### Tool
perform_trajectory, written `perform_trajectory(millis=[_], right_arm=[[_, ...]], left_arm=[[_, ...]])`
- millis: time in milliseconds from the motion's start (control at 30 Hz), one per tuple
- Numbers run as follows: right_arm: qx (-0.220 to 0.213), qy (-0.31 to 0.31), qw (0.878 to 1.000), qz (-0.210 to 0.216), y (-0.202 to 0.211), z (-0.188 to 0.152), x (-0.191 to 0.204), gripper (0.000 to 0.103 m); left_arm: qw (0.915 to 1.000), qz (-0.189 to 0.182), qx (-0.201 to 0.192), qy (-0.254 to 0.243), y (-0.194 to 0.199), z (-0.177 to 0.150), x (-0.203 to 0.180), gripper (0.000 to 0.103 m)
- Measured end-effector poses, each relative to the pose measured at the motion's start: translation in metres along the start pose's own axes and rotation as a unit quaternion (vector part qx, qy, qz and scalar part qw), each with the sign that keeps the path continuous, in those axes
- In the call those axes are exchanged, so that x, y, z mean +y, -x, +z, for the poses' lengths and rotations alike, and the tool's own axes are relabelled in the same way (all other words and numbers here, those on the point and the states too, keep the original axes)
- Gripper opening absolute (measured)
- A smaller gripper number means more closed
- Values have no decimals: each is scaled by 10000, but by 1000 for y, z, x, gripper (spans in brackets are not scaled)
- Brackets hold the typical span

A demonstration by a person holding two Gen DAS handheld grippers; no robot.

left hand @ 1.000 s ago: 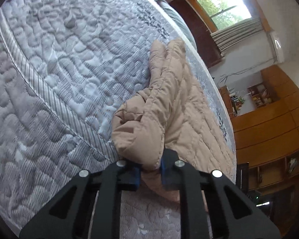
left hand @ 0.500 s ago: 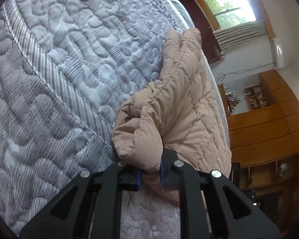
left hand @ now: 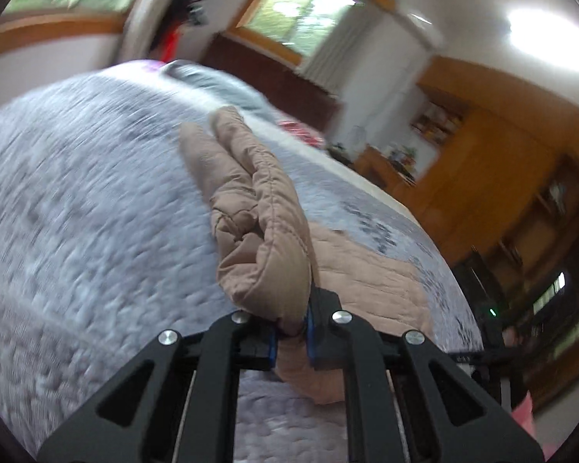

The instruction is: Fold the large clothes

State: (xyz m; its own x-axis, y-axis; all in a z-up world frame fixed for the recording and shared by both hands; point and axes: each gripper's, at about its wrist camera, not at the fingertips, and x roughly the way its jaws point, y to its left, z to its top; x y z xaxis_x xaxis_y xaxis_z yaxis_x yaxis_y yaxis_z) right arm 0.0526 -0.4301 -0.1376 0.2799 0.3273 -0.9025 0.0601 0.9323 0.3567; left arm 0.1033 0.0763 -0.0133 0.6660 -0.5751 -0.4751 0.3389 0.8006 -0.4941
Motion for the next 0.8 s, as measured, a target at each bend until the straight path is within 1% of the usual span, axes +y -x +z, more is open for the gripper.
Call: perform_trajectory(millis=[67, 133, 267, 400, 567, 733, 800], right_arm=[[5, 4, 10000, -16, 0, 1, 0, 3], [5, 1, 10000, -26, 0, 0, 1, 3], [-1, -32, 10000, 14, 0, 1, 0, 3], [-3, -67, 10000, 60, 1, 0, -3, 3], [7, -74, 10000, 55, 1, 0, -4, 3], [28, -79, 9999, 59, 1, 0, -5, 3], [40, -88, 9999, 64, 1, 1, -5, 3]], left_arm=[[9989, -226, 57, -397, -5, 2, -24, 9], [9967, -405, 141, -690, -13, 1, -44, 9], [9902, -759, 407, -1100, -30, -4, -70, 9], [9814, -1021, 801, -1414, -61, -16, -91, 9], [9736, -1117, 1293, -1515, -100, -28, -99, 9], [9637, -1176, 2020, -1289, -142, -47, -91, 9], [9599, -1195, 2237, -1192, -156, -54, -86, 9]])
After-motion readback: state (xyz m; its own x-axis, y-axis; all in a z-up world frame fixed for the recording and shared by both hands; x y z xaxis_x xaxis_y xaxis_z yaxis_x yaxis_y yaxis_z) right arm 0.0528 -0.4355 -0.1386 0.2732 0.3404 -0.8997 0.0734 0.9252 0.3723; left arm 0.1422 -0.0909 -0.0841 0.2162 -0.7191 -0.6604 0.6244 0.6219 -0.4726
